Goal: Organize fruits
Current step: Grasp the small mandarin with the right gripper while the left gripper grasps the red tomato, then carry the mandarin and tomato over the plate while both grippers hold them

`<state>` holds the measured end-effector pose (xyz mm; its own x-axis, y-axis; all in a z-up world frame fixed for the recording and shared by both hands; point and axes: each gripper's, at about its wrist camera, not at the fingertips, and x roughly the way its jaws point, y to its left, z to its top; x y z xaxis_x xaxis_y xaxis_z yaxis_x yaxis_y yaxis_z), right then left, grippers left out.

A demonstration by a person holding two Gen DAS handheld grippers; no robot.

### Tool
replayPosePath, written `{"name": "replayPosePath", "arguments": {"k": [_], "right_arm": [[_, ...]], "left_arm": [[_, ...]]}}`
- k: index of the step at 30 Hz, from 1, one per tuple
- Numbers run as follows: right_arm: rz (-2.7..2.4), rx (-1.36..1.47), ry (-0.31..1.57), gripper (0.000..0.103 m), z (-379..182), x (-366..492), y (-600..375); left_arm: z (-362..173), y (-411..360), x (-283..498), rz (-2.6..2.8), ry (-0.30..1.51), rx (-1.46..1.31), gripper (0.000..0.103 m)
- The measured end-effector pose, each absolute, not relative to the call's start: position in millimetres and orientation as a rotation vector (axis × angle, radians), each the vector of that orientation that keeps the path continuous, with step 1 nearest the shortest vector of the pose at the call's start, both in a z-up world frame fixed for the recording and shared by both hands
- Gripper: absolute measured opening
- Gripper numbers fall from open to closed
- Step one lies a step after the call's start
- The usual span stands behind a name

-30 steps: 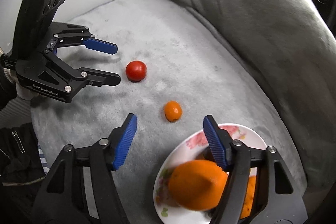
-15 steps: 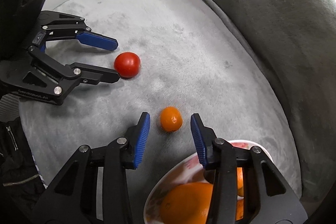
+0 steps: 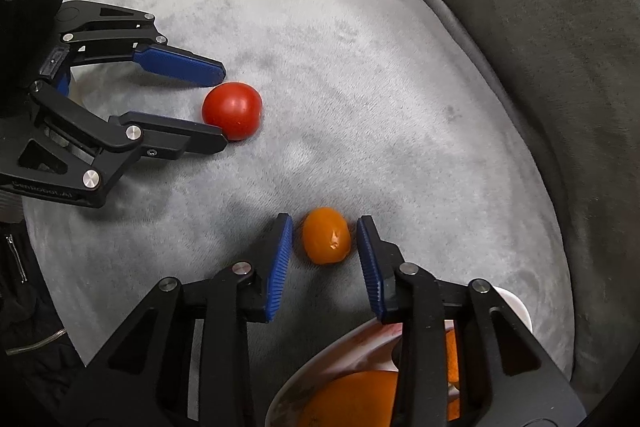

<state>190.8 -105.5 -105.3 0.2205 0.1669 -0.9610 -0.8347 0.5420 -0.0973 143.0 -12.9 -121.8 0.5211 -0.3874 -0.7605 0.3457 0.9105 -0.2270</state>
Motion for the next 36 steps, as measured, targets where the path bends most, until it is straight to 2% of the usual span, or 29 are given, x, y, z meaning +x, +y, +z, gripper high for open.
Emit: {"name": "replayPosePath", "arguments": {"k": [12, 15, 36], "right_arm": [[0.772, -0.705, 1.143, 0.024, -106, 190, -111], [0.768, -0.703, 1.141, 0.024, -108, 189, -109], [0.757, -0.654, 1.076, 0.022, -85, 169, -126]], "left_arm": [[-124, -25, 149, -0.449, 0.929, -0.029, 0.036], [-125, -25, 150, -0.444, 0.927, -0.026, 0.030], [-109, -20, 134, -0.432, 0.872, -0.028, 0.030]]}}
